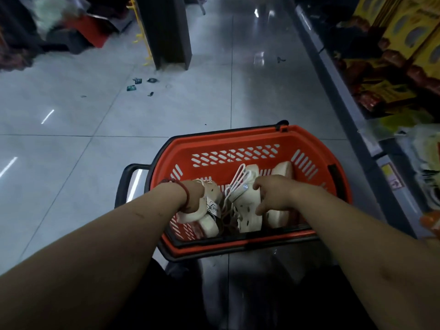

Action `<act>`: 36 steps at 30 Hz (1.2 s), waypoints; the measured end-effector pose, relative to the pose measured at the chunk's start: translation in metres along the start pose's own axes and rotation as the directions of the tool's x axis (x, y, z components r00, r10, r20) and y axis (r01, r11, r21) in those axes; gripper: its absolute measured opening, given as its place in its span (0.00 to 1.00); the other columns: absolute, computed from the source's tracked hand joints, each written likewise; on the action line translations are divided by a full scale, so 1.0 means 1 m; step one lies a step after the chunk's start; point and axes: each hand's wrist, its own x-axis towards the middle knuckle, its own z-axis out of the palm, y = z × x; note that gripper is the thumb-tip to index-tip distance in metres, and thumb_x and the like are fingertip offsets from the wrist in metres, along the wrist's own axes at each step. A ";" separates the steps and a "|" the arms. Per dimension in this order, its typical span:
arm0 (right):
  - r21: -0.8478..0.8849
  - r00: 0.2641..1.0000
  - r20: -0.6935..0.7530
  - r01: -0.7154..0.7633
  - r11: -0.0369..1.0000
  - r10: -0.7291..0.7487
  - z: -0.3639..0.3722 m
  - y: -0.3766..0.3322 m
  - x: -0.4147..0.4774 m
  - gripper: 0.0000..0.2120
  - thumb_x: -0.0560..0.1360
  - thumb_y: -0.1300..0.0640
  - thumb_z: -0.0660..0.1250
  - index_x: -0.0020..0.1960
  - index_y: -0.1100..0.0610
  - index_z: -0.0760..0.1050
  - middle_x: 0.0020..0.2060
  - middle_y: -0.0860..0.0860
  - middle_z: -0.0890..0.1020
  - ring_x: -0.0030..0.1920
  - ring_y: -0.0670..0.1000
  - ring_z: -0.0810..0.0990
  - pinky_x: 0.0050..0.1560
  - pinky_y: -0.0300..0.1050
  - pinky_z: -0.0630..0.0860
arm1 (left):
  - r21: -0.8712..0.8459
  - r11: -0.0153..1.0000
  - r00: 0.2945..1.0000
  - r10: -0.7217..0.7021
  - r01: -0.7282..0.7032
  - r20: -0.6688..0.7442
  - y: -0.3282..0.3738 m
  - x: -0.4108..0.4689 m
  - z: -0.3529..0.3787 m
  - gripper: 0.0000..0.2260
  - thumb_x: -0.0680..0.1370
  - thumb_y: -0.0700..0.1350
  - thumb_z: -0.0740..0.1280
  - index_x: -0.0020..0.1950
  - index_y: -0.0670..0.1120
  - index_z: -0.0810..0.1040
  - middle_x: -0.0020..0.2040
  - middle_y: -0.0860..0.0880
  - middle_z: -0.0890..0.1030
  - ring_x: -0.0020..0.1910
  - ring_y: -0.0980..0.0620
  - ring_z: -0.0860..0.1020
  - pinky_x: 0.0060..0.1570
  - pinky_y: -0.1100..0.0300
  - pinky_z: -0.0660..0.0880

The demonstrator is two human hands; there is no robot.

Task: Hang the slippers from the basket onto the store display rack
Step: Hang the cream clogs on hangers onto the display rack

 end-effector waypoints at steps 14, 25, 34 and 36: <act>-0.231 0.992 -0.078 0.079 0.970 -0.099 0.030 -0.013 0.068 0.31 0.75 0.58 0.72 0.75 0.54 0.64 0.73 0.53 0.64 0.64 0.58 0.76 0.61 0.55 0.77 | -0.019 1.000 1.000 -0.005 0.005 -0.002 -0.028 0.045 0.022 0.15 0.78 0.42 0.61 0.62 0.41 0.77 0.63 0.39 0.74 0.61 0.41 0.73 0.61 0.51 0.74; -0.319 0.986 -0.164 -0.091 0.943 0.040 0.016 -0.012 0.079 0.19 0.77 0.64 0.62 0.67 0.55 0.69 0.62 0.54 0.76 0.58 0.57 0.78 0.49 0.49 0.73 | -0.150 0.988 0.999 -0.034 0.033 -0.005 -0.034 0.057 0.016 0.12 0.81 0.43 0.60 0.60 0.45 0.79 0.62 0.44 0.74 0.52 0.49 0.67 0.60 0.54 0.73; -0.117 0.927 -0.364 -0.136 0.984 0.085 -0.005 -0.003 0.071 0.08 0.80 0.53 0.63 0.58 0.51 0.77 0.51 0.51 0.80 0.51 0.55 0.80 0.59 0.54 0.71 | -0.103 0.990 0.993 -0.090 0.097 0.072 -0.038 0.076 0.016 0.20 0.80 0.54 0.63 0.67 0.43 0.75 0.60 0.43 0.72 0.51 0.47 0.74 0.46 0.59 0.73; -0.096 0.932 -0.345 -0.156 0.983 0.114 -0.008 0.001 0.069 0.09 0.81 0.49 0.60 0.56 0.50 0.76 0.49 0.49 0.79 0.50 0.55 0.78 0.66 0.60 0.68 | -0.067 0.994 0.993 -0.078 0.084 0.083 -0.040 0.080 0.019 0.22 0.81 0.56 0.60 0.69 0.44 0.73 0.65 0.41 0.69 0.57 0.45 0.72 0.51 0.57 0.71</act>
